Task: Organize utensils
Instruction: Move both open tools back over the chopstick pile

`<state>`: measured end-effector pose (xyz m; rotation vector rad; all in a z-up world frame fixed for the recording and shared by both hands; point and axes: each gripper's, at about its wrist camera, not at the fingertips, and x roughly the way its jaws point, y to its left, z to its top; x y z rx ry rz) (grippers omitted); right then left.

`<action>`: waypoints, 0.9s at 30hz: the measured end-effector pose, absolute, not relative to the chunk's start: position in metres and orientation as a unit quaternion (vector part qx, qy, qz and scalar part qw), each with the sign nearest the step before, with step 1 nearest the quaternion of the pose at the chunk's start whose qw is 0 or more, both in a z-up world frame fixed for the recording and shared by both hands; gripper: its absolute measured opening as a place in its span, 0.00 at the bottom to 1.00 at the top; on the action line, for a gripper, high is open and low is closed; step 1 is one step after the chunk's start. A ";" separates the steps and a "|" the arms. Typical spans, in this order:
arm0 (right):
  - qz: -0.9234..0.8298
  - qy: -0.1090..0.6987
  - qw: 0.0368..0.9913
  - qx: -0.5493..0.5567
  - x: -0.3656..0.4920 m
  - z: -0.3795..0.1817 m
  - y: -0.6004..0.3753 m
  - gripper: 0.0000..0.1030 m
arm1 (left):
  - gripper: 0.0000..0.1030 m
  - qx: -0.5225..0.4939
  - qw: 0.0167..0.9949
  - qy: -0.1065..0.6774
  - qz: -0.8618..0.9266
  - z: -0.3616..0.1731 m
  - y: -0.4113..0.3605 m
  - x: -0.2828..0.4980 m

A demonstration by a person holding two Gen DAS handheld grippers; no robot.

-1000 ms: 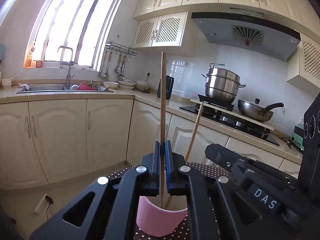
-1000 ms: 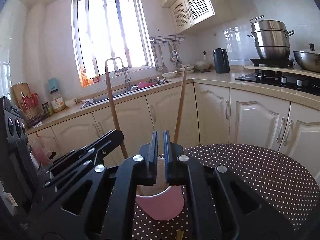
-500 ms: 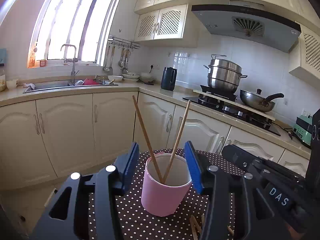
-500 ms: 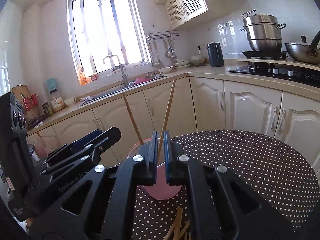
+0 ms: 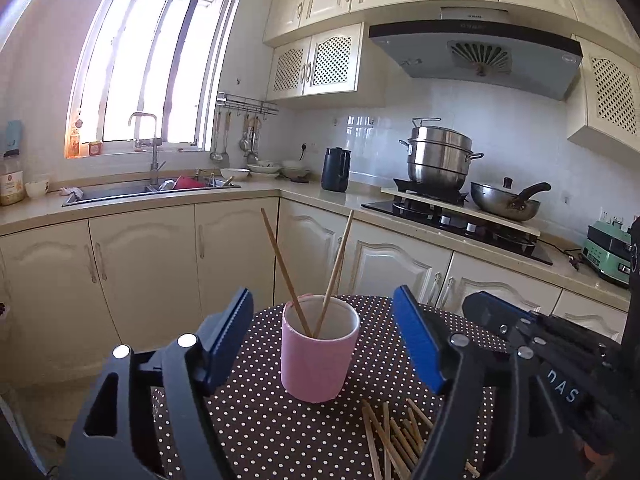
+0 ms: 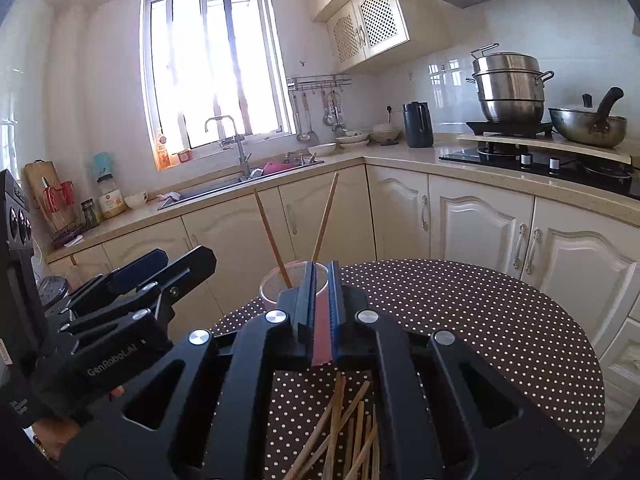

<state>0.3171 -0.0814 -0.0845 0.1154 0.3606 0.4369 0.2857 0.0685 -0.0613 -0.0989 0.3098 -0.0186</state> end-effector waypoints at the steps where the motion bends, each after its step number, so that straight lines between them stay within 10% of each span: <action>1: 0.211 0.184 0.958 0.056 0.315 -0.086 -0.084 0.13 | 0.70 -0.048 0.985 0.163 -0.013 -0.061 0.066 0.285; 5: 0.201 0.221 0.952 0.067 0.310 -0.094 -0.099 0.30 | 0.70 -0.050 0.975 0.215 -0.040 -0.067 0.059 0.280; 27: 0.186 0.373 0.908 0.042 0.305 -0.165 -0.142 0.41 | 0.70 -0.007 0.886 0.456 -0.081 -0.175 0.032 0.302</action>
